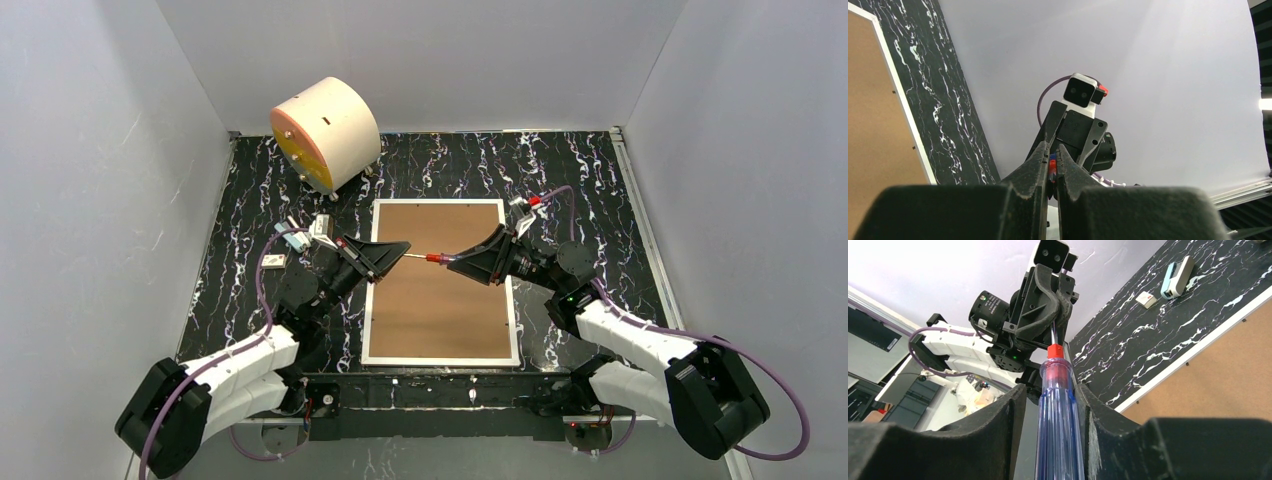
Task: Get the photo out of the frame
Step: Pick up the screwdriver from the center of the board.
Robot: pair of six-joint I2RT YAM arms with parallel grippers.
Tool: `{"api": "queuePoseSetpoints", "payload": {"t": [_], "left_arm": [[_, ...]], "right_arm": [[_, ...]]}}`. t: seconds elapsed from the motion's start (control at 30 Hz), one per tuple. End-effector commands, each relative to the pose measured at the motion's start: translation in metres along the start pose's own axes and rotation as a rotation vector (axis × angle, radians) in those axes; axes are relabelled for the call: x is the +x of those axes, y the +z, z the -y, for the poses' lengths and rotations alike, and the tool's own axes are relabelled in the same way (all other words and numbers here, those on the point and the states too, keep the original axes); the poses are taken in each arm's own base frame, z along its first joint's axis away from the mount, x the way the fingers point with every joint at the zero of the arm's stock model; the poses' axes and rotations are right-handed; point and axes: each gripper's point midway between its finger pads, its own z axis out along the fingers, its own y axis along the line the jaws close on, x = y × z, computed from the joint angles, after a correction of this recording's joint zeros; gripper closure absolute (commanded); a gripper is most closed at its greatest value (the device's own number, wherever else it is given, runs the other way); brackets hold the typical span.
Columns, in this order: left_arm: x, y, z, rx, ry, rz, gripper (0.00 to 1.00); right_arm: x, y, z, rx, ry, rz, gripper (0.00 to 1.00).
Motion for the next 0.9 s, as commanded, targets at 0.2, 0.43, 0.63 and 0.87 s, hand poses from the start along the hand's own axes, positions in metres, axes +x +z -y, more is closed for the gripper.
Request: {"api": "queuePoseSetpoints", "payload": {"t": [0.2,0.43,0.63,0.87], "left_arm": [[-0.002,0.002,0.015,0.056,0.005,0.016,1.0],[0.0,0.0,0.009,0.043,0.003,0.013,1.0],[0.006,0.002,0.0,0.005,0.04,-0.024,0.48],[0.006,-0.001,-0.024,-0.177,0.187,-0.066,0.14]], "right_arm": [[-0.017,0.009,-0.02,-0.071,-0.067,0.026,0.71],[-0.018,0.009,-0.016,-0.043,-0.055,0.028,0.95],[-0.018,0.011,0.0,0.05,-0.02,0.02,0.99],[-0.012,0.003,0.012,0.154,0.024,0.005,0.99]]}}
